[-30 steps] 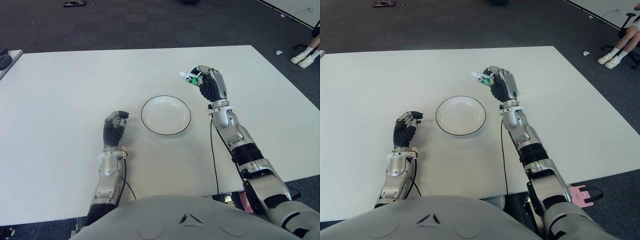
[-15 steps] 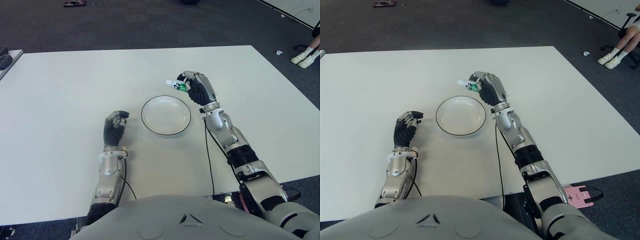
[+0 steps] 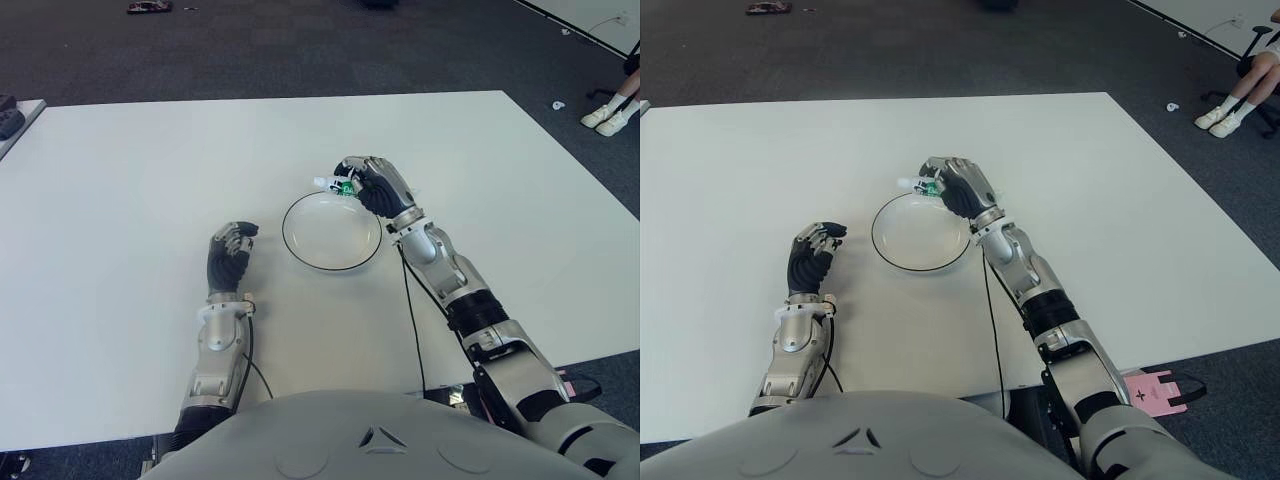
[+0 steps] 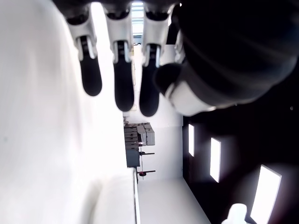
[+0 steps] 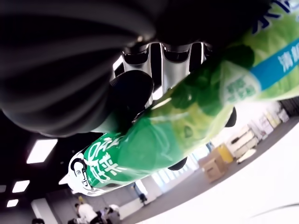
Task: Put the toothpaste on the table into the plate.
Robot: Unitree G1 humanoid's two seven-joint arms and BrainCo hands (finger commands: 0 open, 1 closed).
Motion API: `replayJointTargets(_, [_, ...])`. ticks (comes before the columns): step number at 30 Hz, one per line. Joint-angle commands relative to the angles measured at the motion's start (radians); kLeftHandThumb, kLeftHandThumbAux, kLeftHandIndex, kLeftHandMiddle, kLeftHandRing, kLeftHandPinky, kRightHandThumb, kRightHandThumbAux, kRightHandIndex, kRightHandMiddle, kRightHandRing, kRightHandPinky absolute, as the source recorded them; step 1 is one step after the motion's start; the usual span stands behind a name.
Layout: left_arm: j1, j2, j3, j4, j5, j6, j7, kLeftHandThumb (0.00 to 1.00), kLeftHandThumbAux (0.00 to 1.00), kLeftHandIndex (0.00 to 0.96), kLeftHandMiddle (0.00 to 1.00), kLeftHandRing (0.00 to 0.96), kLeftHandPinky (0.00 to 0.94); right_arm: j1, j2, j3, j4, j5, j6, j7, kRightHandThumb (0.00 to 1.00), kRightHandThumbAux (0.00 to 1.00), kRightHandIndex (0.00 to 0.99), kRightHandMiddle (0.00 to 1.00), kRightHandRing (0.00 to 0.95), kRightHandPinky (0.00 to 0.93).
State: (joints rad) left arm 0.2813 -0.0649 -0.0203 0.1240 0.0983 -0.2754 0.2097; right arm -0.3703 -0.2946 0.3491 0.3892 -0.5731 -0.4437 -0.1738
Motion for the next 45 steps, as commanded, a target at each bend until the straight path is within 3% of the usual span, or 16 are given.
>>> replayJointTargets(1, [0.024, -0.022, -0.007, 0.04, 0.0, 0.027, 0.003, 0.708, 0.719, 0.418, 0.402, 0.359, 0.332, -0.024, 0.015, 0.017, 0.027, -0.009, 0.004, 0.027, 0.952, 0.659, 0.375, 0.506, 0.545, 0.813])
replayJointTargets(37, [0.032, -0.022, -0.003, 0.033, -0.006, 0.023, 0.002, 0.709, 0.719, 0.418, 0.4, 0.376, 0.366, -0.097, 0.07, 0.157, 0.333, -0.126, -0.034, -0.044, 0.953, 0.659, 0.375, 0.514, 0.556, 0.816])
replayJointTargets(45, [0.034, -0.021, -0.003, 0.033, 0.0, 0.016, 0.007, 0.708, 0.719, 0.418, 0.4, 0.379, 0.374, -0.095, 0.079, 0.188, 0.393, -0.16, -0.047, -0.12, 0.953, 0.658, 0.377, 0.517, 0.559, 0.837])
